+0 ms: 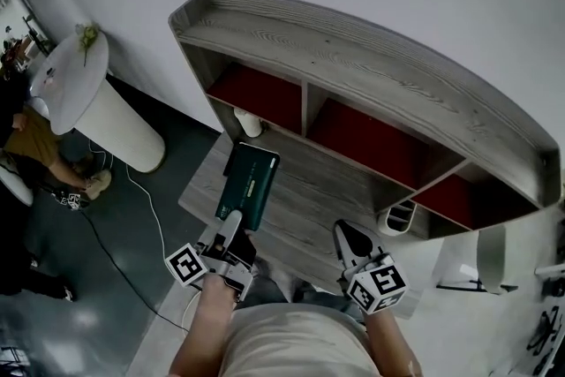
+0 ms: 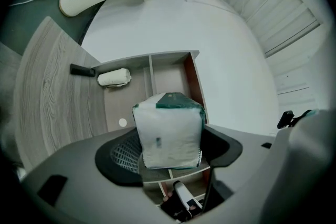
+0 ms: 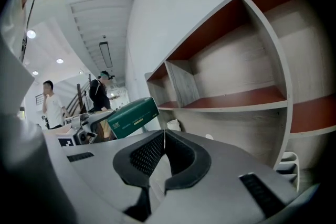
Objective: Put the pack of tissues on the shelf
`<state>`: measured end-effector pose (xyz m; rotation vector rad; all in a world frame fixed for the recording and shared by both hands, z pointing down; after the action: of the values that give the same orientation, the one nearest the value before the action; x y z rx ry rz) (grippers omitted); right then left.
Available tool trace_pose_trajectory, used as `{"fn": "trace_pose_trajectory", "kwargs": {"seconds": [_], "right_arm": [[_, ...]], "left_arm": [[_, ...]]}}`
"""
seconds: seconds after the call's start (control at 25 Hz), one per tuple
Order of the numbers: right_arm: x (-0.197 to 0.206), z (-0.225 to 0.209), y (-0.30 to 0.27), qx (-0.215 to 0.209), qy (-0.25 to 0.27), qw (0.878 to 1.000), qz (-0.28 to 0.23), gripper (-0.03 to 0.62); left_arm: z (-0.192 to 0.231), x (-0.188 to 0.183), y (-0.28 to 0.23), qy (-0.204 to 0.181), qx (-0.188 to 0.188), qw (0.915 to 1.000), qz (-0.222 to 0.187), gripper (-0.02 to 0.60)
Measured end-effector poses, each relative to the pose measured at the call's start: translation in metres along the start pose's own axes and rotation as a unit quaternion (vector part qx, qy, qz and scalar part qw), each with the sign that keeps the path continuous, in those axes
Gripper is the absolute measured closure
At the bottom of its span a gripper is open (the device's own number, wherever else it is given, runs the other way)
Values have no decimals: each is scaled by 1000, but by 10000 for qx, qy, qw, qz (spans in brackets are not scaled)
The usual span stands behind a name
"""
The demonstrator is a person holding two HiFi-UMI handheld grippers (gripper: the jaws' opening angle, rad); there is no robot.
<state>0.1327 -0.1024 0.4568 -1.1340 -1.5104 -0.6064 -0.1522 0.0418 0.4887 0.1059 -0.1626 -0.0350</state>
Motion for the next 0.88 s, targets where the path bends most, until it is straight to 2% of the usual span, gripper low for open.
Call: {"fn": "trace_pose_trajectory", "kwargs": {"seconds": [0.24,0.56,0.88], "right_arm": [[-8,-3,-25,298,29,9995,-25,563],[-19,12,-51,1085,-56,9938,-223,563],[-16,21,-50,1975,-146,9797,-319,563]], "left_arm": [[2,-33,-42,53,195,9995,239,233],[5,-79,-105,161,359,9955,867,233],[17,-81,-165,274,320,9861,1609,232]]}}
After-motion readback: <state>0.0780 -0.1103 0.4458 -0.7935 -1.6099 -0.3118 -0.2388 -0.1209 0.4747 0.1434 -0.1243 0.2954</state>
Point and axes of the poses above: the fingertips, and each gripper's own axes: y backward along the fingers, z to its left, x out of its underside, the point moved 10 cm from there along y, backward along the fingers, and after that the axes turned 2 degrees about -z, right-handed, at the moved point
